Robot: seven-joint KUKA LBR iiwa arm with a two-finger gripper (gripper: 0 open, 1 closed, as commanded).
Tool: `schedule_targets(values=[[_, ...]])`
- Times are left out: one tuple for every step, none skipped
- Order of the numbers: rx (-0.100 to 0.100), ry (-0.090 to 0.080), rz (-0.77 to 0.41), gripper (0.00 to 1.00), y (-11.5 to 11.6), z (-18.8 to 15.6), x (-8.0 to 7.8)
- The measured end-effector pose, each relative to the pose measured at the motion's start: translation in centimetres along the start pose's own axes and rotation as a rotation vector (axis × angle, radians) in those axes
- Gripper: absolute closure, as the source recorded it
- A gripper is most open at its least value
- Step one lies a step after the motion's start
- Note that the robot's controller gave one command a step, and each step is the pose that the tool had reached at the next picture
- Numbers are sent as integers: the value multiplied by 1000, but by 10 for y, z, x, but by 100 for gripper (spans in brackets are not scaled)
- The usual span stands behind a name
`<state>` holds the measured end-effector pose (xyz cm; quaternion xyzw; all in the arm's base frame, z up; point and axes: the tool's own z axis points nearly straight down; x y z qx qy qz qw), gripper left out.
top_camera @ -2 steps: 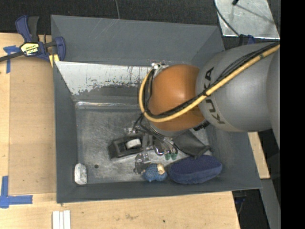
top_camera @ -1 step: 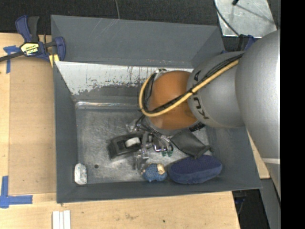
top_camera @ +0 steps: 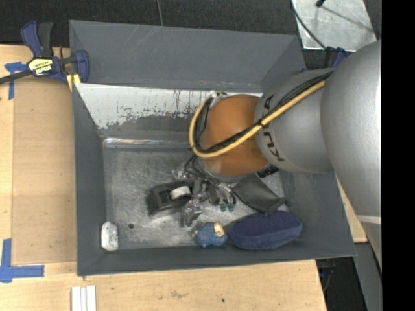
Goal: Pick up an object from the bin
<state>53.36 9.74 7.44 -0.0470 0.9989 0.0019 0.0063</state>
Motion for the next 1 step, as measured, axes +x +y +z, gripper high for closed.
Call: schedule_targets(values=[[3, 9, -97, 100, 2, -149, 0]])
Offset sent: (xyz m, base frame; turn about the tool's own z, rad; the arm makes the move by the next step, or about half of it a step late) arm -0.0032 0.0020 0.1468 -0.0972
